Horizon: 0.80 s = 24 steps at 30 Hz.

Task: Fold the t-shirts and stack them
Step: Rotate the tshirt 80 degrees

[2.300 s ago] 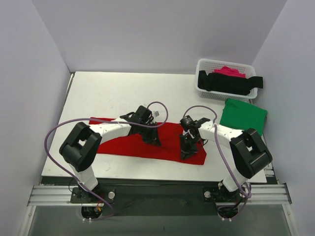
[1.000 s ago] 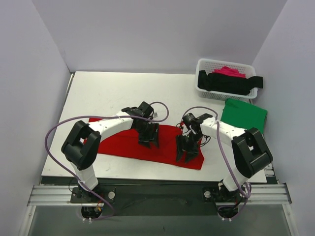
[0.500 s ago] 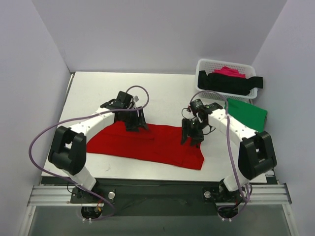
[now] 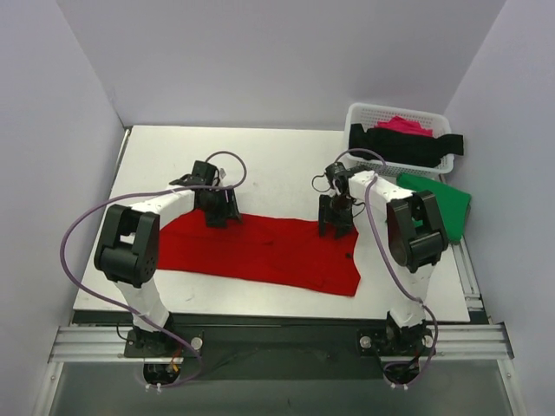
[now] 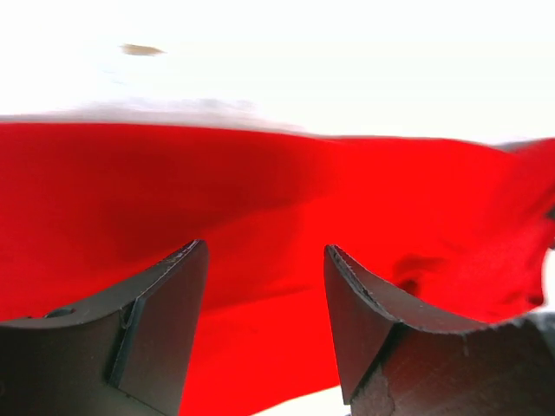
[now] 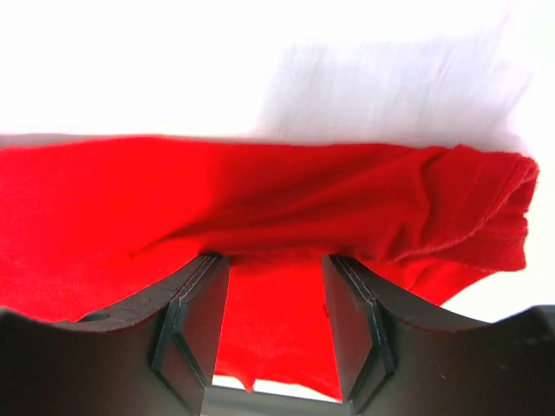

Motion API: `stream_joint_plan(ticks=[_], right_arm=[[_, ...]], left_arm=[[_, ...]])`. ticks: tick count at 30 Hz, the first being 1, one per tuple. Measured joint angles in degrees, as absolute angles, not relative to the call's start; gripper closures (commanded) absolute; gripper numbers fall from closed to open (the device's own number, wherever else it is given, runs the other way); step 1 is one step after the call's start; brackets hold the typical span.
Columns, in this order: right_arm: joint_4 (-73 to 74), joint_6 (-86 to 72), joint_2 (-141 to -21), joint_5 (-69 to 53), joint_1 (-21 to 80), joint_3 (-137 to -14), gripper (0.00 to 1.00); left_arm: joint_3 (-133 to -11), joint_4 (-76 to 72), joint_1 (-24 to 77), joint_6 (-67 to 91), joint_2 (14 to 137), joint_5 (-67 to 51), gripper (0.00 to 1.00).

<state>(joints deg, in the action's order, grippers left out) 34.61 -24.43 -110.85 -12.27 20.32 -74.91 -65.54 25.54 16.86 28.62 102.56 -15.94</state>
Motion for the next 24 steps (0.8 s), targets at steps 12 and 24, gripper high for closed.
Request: stream_joint_plan(ticks=[12,24], right_arm=[[40.07,-25.61,-124.29,-5.28,19.25,-94.74,0.52],[43.62,-25.12,-137.03,-2.28,19.14,-117.73,0.50]], left_arm=[[-66.02,27.18,15.86,26.48,104.07,-9.26,0.30],[-67.75,29.39,14.20,23.90,102.85,-8.34,0.28]])
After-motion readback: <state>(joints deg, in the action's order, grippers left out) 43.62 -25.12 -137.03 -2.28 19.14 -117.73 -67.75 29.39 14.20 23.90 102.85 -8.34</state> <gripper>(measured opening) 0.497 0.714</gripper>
